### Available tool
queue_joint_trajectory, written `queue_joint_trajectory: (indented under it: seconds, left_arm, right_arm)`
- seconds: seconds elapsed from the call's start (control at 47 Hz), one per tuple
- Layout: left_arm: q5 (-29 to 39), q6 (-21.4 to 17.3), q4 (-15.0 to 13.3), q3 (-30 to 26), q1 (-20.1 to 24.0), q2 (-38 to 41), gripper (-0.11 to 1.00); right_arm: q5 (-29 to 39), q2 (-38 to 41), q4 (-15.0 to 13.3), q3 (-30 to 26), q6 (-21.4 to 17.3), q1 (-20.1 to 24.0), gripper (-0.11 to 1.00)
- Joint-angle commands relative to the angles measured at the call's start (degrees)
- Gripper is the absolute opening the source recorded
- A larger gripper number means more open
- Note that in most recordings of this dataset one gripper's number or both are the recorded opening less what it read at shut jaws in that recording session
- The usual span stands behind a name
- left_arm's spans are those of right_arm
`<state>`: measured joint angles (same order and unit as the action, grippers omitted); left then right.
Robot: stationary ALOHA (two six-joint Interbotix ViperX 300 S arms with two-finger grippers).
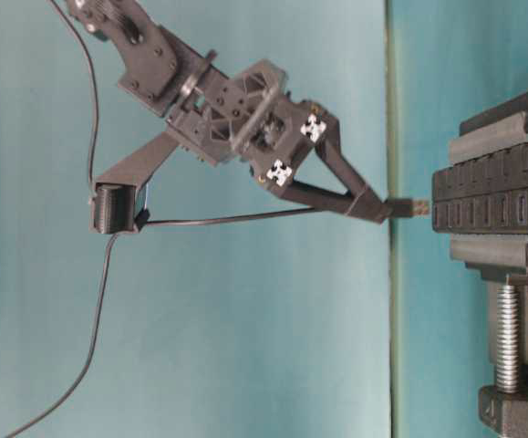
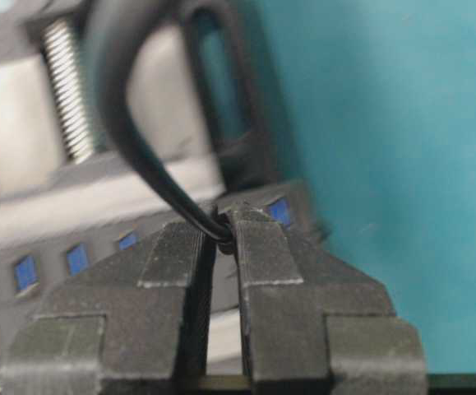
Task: Insert the USB into the front port of the fixed hub.
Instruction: 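Push the held USB plug toward the hub's front end port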
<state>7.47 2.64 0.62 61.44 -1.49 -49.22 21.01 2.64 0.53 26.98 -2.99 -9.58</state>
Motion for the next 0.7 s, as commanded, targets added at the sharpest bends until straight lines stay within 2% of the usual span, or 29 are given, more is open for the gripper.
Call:
queue_joint_trajectory:
  seconds: [0.0,0.404,0.681]
  left_arm:
    - [-0.4,0.2,0.1,-1.3,-0.2,-0.4,0.00]
    - [-0.3,0.3,0.1,-1.1,-0.2,-0.6,0.00]
    - [-0.3,0.4,0.1,-1.1,-0.2,-0.4,0.00]
  right_arm:
    - [0.4,-2.7,0.2,-1.5,-1.2,1.1,0.04]
    - [3.4,-6.2,0.3,-1.5,-3.0,2.8,0.04]
    - [4.3,-6.4,0.3,-1.1,-8.5,4.3,0.04]
